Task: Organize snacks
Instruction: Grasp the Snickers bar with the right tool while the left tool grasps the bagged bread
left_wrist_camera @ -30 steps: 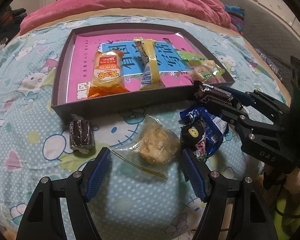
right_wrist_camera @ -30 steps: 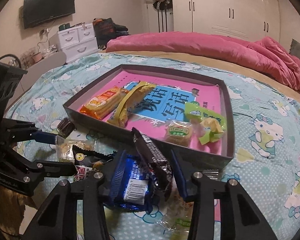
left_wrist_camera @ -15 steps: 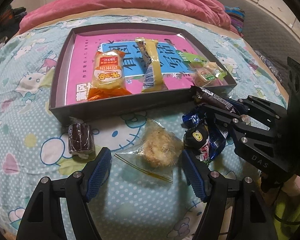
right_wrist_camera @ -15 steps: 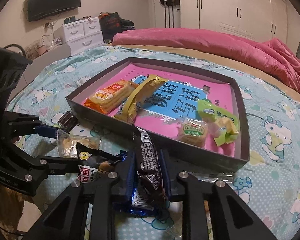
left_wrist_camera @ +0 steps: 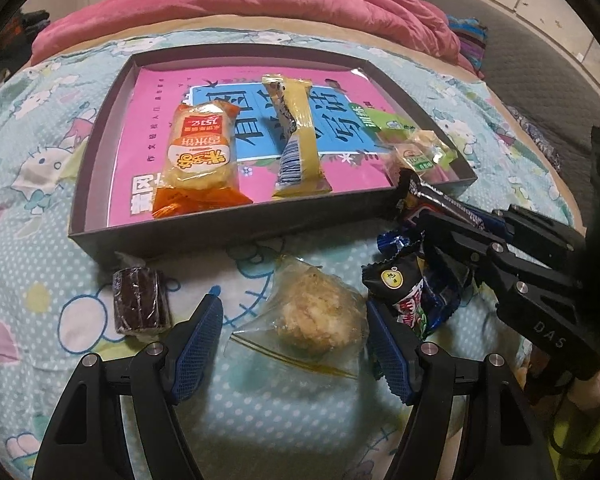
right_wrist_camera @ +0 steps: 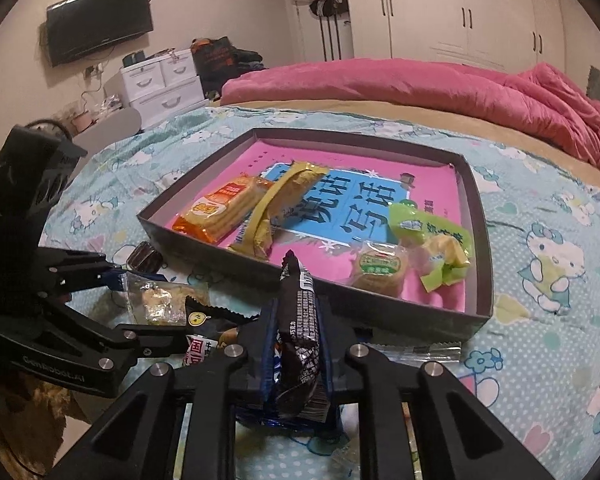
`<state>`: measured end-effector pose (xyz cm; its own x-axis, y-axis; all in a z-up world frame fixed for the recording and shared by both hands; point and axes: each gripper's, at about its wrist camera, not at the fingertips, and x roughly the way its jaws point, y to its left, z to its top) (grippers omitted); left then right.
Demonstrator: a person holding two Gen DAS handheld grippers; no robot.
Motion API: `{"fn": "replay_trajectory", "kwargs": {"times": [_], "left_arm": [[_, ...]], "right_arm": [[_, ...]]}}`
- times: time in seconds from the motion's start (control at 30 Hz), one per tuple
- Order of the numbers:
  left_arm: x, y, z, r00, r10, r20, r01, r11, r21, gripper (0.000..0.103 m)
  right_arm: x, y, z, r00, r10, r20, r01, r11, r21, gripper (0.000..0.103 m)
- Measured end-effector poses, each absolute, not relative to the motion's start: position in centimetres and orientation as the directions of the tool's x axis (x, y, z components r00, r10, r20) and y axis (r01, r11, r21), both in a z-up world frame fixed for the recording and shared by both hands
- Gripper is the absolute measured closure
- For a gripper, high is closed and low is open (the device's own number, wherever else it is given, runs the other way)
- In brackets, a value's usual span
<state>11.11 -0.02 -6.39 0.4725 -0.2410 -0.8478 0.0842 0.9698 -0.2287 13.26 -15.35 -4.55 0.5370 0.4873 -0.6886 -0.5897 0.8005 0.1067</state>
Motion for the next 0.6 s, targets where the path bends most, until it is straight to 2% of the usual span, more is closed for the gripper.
{"fn": "replay_trajectory", "kwargs": {"times": [0.17,0.6], "left_arm": [[11.1,-0.3,-6.4,0.476,-0.28,-0.834,0.1,0.959,-0.265,0.053],[10.0,0.9,-5.4,0.502,-0.286,-0.816,0.075,0.955,-0.288,0.058]], "right_arm": [[13.5,-15.5,-4.8,0.526,0.483,-0.7,-0.588,0.801,0.111,0.084],[13.3,-16.6,-4.4,0.515,0.495,-0.7,-0.569,0.808,0.153,0.084]]}}
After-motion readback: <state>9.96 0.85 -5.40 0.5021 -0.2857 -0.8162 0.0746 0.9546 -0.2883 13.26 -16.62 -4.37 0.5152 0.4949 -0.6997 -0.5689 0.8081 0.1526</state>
